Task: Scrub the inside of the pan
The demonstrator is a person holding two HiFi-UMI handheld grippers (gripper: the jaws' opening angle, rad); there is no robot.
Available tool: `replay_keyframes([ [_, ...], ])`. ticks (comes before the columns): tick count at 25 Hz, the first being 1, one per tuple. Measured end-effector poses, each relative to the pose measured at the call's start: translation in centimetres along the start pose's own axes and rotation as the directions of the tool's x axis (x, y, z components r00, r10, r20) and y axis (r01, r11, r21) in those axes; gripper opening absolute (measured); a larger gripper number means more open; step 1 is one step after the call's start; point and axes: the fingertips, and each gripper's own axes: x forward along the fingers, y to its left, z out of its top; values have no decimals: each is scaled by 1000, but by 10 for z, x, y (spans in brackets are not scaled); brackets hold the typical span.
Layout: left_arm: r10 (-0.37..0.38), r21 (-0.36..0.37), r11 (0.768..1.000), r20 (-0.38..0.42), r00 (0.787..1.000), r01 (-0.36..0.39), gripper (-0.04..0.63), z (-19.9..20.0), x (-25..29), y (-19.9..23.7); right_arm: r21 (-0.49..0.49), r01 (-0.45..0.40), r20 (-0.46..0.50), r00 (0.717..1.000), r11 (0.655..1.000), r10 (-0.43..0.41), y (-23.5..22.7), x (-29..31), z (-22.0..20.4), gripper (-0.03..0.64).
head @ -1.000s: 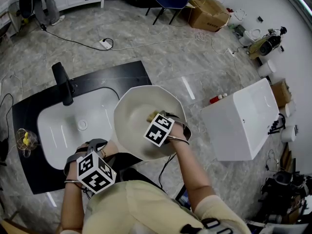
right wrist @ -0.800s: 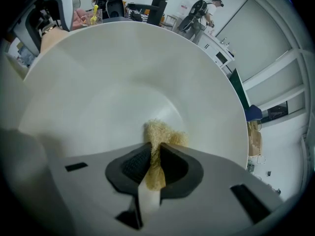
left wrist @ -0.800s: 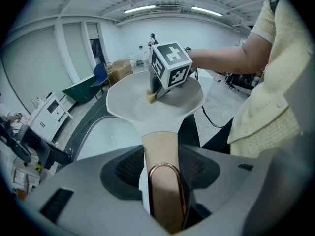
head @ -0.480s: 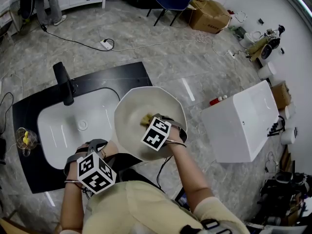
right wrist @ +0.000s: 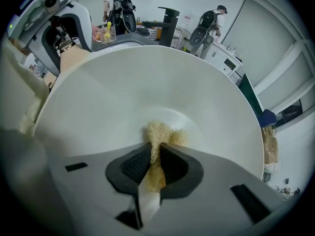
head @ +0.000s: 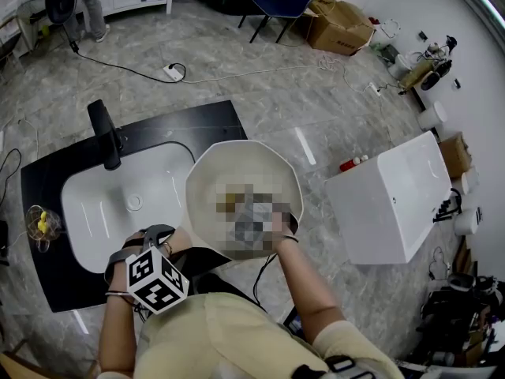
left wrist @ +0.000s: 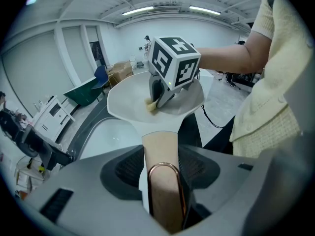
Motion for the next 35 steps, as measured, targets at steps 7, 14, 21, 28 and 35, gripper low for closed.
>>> replay_keyframes([
  [7,8,4,1000,11,1000,-8,215,-1,0,-1,-11,-35,27,999,999,36,16,-2,10,64],
  [14,1,6,1000,16,1000,-1,215,-2,1,0,13,-141,64,988,990,140,36,-3,21,64],
  [21,1,9,1000,16,1000,-1,215,-1,1,0,34,-293,140,948,956,285,61,-11,37,64],
  [28,2,12,1000,21,1000,-2,215,-1,0,0,71,-451,212,878,889,429,72,-26,43,64],
  [35,6,20,1000,17,1000,-6,215,1,0,-1,43,-580,365,767,814,528,82,-56,61,64],
])
